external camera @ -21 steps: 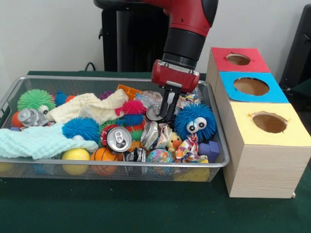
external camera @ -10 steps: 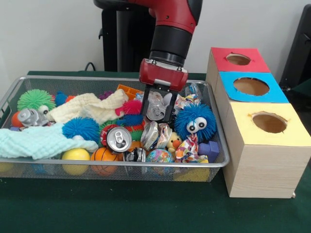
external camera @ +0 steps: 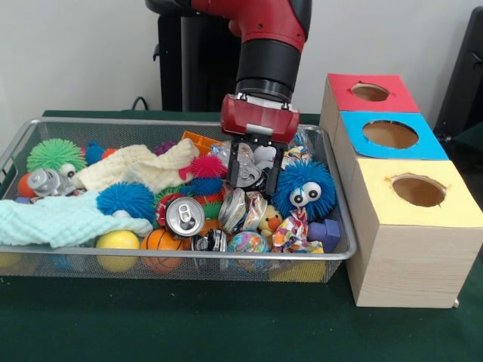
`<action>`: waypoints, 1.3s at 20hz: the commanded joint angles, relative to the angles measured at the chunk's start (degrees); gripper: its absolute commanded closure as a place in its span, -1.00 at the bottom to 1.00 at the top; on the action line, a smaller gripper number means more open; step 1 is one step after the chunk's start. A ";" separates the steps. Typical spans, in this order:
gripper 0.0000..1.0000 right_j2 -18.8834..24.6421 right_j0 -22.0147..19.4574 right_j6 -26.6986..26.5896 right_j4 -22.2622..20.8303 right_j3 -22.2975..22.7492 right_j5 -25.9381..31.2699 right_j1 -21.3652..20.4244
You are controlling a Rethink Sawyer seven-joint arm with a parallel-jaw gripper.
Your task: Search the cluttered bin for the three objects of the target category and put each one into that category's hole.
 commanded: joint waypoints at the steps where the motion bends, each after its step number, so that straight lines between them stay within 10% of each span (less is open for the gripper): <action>1: -1.00 7.71 -0.67 16.31 0.61 0.87 -7.95 2.04; 26: -1.00 1.71 3.54 12.67 6.33 0.67 -8.27 6.02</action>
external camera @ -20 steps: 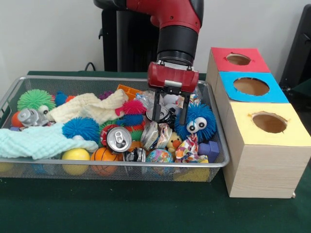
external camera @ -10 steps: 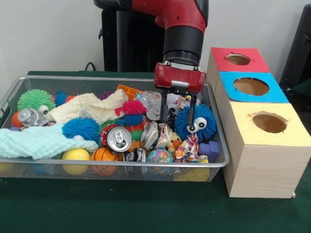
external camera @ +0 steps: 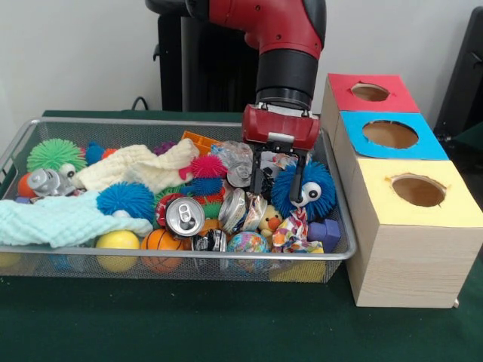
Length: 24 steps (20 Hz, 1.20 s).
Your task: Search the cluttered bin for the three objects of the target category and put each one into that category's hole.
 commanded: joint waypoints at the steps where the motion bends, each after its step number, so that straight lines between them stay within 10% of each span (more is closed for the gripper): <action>1: -1.00 0.84 1.49 10.94 4.97 0.80 -5.21 3.67; 24: -1.00 -4.12 9.10 10.92 16.04 1.70 -9.99 10.44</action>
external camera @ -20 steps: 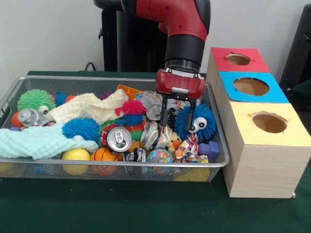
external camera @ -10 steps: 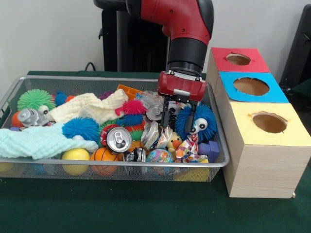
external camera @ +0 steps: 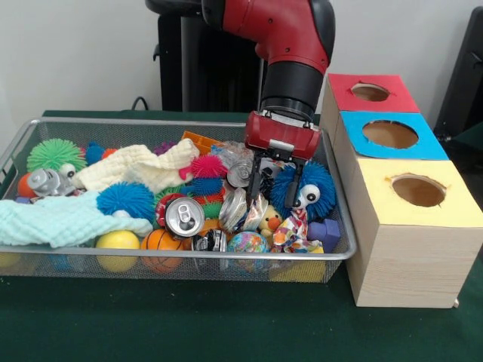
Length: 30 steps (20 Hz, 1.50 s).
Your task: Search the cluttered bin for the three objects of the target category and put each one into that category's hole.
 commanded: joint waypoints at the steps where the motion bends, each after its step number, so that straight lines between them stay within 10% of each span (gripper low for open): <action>1: -1.00 1.07 2.51 11.07 6.95 1.61 -5.10 4.79; 11: -1.00 -2.27 7.19 12.97 12.88 7.46 -6.36 5.52; 30: -1.00 -1.14 -0.02 11.84 3.99 0.88 -8.09 6.37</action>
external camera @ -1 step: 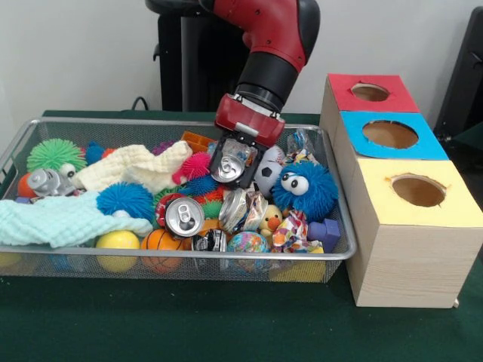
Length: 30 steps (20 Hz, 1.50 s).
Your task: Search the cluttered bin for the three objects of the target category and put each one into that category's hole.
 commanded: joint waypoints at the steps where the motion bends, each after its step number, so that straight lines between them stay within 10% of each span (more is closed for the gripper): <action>1: -1.00 5.21 -3.64 11.90 -4.41 -5.39 -3.76 2.01; 14: -1.00 12.63 -9.68 15.12 -17.17 -7.42 -2.44 -2.88; 30: -1.00 15.17 -10.90 11.84 -16.39 -11.01 -3.87 -2.92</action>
